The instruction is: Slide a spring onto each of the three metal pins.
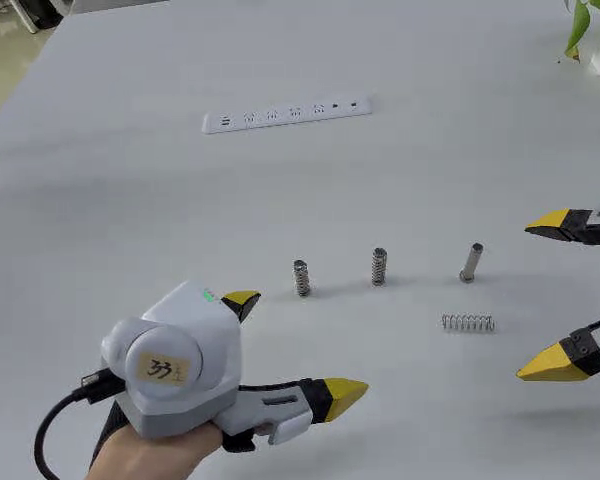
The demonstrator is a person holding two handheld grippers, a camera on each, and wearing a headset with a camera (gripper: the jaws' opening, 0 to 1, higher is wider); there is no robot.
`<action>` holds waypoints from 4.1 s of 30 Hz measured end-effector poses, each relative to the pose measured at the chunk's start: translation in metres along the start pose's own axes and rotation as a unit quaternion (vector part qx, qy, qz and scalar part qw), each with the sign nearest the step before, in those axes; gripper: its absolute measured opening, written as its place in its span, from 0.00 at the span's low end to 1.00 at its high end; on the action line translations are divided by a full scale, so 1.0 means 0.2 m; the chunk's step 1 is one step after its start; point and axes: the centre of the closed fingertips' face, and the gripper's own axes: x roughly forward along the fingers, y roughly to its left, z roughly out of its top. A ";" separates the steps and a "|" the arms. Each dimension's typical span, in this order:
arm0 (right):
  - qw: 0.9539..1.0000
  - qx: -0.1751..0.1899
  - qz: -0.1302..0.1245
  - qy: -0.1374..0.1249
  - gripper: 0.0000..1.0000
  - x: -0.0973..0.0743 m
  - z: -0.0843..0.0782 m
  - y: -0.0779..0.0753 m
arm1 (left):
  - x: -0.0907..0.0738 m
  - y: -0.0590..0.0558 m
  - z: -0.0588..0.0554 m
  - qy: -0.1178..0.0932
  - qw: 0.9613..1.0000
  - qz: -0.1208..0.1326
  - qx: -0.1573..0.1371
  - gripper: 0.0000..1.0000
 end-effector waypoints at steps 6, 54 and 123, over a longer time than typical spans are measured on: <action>1.000 0.021 -0.017 -0.004 0.97 -0.06 -0.07 0.00 | 0.02 -0.02 0.01 0.004 1.000 -0.010 0.008 0.87; 0.993 0.100 -0.051 -0.033 0.98 -0.17 -0.26 0.07 | 0.41 -0.34 0.07 0.053 0.975 -0.168 0.138 0.83; 0.987 0.149 -0.038 -0.049 0.94 -0.08 -0.34 0.13 | 0.72 -0.37 0.05 0.059 0.950 -0.209 0.223 0.08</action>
